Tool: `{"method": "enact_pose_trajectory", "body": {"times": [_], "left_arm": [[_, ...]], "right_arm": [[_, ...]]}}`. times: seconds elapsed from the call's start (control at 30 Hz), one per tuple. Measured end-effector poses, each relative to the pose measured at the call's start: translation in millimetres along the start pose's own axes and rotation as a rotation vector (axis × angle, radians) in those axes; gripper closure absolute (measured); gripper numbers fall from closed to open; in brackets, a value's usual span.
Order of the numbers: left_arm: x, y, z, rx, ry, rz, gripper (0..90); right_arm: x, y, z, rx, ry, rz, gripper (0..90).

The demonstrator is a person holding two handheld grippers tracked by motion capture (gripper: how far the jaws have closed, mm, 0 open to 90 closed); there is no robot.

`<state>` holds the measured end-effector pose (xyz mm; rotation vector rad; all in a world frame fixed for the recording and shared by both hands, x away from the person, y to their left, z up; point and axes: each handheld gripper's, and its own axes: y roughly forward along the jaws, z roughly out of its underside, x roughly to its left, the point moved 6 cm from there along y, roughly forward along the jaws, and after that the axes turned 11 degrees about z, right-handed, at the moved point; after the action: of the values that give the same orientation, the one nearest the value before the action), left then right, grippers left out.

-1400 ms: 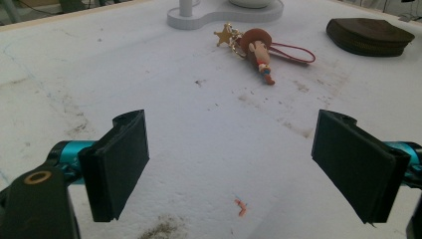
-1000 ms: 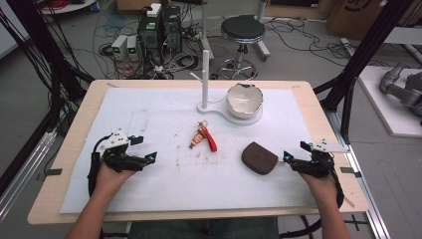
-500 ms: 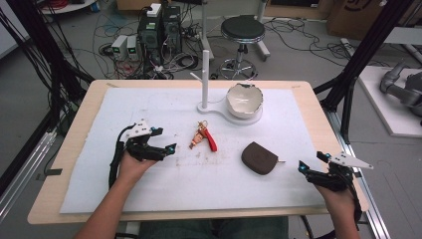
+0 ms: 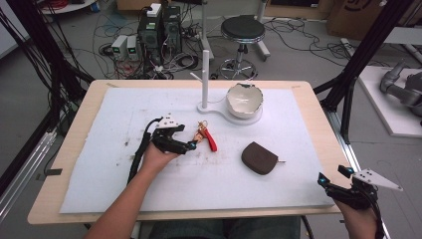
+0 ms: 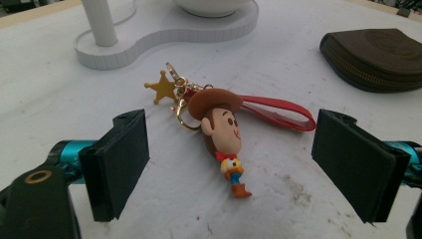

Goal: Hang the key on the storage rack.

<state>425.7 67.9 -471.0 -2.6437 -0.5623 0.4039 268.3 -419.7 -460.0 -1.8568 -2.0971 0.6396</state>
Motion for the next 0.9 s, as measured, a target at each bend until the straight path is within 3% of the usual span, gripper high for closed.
{"method": "enact_pose_trajectory", "body": {"times": [0.13, 0.33, 0.53, 0.7, 0.73, 0.9], "left_arm": [[1.5, 17.0, -2.0, 0.036, -0.007, 0.012, 15.0], [5.6, 32.8, -2.0, 0.102, 0.002, -0.026, 15.0], [9.7, 44.5, -0.9, 0.152, 0.008, -0.048, 15.6], [8.8, 47.5, 0.5, 0.186, 0.021, -0.060, 26.0], [9.5, 47.1, 2.6, 0.215, 0.024, -0.079, 28.8], [9.4, 41.6, 3.4, 0.235, 0.010, -0.097, 42.2]], "right_arm": [[-5.1, -7.2, 4.9, 0.003, 0.005, 0.014, 19.2], [-11.9, -15.4, 11.0, 0.000, 0.040, 0.025, 19.2], [-17.2, -20.6, 15.0, 0.002, 0.039, 0.038, 19.2], [-18.8, -23.2, 16.0, -0.005, 0.049, 0.041, 19.2], [-19.6, -23.9, 16.2, -0.001, 0.046, 0.046, 19.2], [-20.2, -24.1, 16.9, -0.003, 0.055, 0.046, 19.2]]}}
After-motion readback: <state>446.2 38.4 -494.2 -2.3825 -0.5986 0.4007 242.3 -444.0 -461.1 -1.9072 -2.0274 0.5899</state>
